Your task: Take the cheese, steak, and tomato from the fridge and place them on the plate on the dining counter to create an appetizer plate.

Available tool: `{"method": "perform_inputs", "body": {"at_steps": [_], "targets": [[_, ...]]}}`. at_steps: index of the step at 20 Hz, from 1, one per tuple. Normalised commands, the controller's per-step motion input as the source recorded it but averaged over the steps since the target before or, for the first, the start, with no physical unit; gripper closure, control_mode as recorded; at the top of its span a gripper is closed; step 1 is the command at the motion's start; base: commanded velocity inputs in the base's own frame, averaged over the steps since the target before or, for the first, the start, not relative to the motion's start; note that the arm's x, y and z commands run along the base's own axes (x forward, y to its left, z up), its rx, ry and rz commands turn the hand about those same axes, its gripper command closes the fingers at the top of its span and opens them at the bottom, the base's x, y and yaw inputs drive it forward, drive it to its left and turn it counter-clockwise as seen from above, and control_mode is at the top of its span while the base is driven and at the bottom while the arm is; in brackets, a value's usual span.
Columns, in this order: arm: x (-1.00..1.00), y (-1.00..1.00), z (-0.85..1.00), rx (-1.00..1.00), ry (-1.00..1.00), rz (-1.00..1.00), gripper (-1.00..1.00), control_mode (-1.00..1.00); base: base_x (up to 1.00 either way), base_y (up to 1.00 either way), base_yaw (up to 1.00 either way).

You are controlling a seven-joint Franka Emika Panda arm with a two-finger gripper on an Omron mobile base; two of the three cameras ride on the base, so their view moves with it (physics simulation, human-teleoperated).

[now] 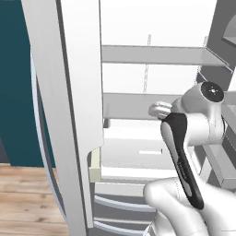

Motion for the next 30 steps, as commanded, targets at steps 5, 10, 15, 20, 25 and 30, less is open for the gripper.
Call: {"method": "perform_inputs", "body": {"at_steps": [5,10,15,20,25,30], "targets": [[-0.16,-0.01,0.11,0.0,0.0,0.0,1.0,1.0,-0.72,0.0,0.0],[0.0,0.0,0.0,0.0,0.0,0.0,1.0,1.0,-1.0,0.0,0.0],[0.0,0.0,0.0,0.0,0.0,0.0,1.0,1.0,-1.0,0.12,0.0],[0.0,0.0,0.0,0.0,0.0,0.0,1.0,1.0,-1.0,0.4,0.0],[0.0,0.0,0.0,0.0,0.0,0.0,1.0,1.0,-1.0,0.56,0.01],[0.0,0.0,0.0,0.0,0.0,0.0,1.0,1.0,-0.99,0.83,0.0]]}}
